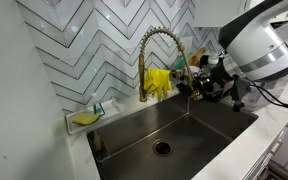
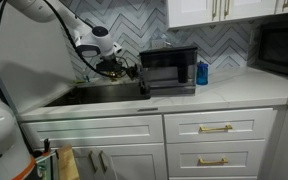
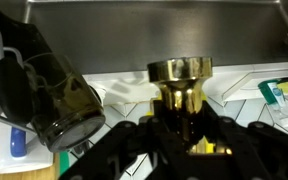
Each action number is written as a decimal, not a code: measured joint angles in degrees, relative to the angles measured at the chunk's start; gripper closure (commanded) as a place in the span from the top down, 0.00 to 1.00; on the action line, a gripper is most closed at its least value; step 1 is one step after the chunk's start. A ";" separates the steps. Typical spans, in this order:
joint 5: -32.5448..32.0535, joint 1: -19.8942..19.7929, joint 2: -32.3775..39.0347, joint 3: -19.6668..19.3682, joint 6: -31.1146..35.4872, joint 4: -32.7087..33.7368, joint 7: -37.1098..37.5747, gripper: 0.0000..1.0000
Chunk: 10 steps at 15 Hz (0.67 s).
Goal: Move the faucet to the right
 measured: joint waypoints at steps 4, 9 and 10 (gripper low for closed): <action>0.91 0.04 3.34 0.11 -0.03 2.18 -1.01 0.14; 0.82 0.26 7.42 0.52 -0.11 5.38 -1.10 0.14; 0.75 0.28 8.11 0.59 -0.13 5.95 -1.10 0.14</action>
